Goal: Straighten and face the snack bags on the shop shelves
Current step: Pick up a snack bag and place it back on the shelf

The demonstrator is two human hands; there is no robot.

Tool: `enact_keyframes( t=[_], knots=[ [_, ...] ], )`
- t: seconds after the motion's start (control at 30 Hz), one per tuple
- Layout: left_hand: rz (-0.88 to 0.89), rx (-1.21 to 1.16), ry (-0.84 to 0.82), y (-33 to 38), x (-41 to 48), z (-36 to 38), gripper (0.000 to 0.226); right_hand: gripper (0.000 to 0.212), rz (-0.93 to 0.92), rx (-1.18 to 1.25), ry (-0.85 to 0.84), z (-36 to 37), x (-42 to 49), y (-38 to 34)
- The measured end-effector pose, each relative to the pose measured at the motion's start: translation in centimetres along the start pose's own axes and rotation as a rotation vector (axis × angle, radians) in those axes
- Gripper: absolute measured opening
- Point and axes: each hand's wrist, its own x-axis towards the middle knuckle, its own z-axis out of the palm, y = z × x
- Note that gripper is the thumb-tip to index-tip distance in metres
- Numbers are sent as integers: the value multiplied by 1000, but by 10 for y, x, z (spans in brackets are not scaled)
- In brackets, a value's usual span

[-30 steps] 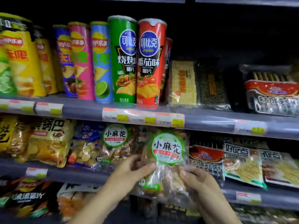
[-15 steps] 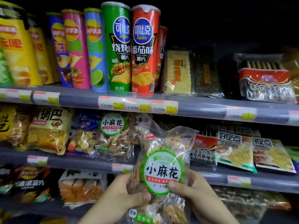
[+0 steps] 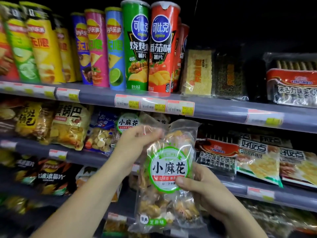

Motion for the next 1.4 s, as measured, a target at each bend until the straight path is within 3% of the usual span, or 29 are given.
enact_keyframes(
  t=[0.1, 0.23, 0.33, 0.4, 0.53, 0.6, 0.67, 0.73, 0.87, 1.07, 1.23, 1.4],
  knots=[
    [-70, -92, 55, -3, 10, -10, 27, 48, -2, 11, -18, -10, -2, -1],
    [-181, -266, 6, -10, 11, -16, 55, 53, 13, 16, -43, -19, -7, 2],
    [-233, -346, 34, -16, 11, -25, 66, 47, 41, 13, -43, -25, -13, 5],
    [-239, -270, 5, -21, 7, -32, 63, 43, 57, 33, 10, -26, -15, 5],
    [-213, 116, -258, -32, -21, -17, 44, 38, 45, 163, 188, -20, 3, -4],
    [-124, 244, -281, -37, -28, -4, 48, 39, -12, 167, 220, -14, 20, -14],
    [-19, 295, -205, -40, -17, 1, 56, 37, -64, 94, 281, -8, 35, -25],
    [21, 299, -109, -46, 4, 3, 68, 36, -87, -99, 446, -8, 51, -29],
    [53, 359, -58, -62, 34, 12, 81, 59, -189, -437, 715, -12, 76, -24],
    [146, 417, 22, -80, 44, 18, 83, 63, -274, -871, 847, -12, 84, -6],
    [184, 417, 50, -77, 56, 19, 77, 67, -293, -917, 868, -15, 95, -13],
    [203, 502, 67, -83, 53, 25, 78, 55, -315, -1028, 803, -15, 96, -2]
  ],
)
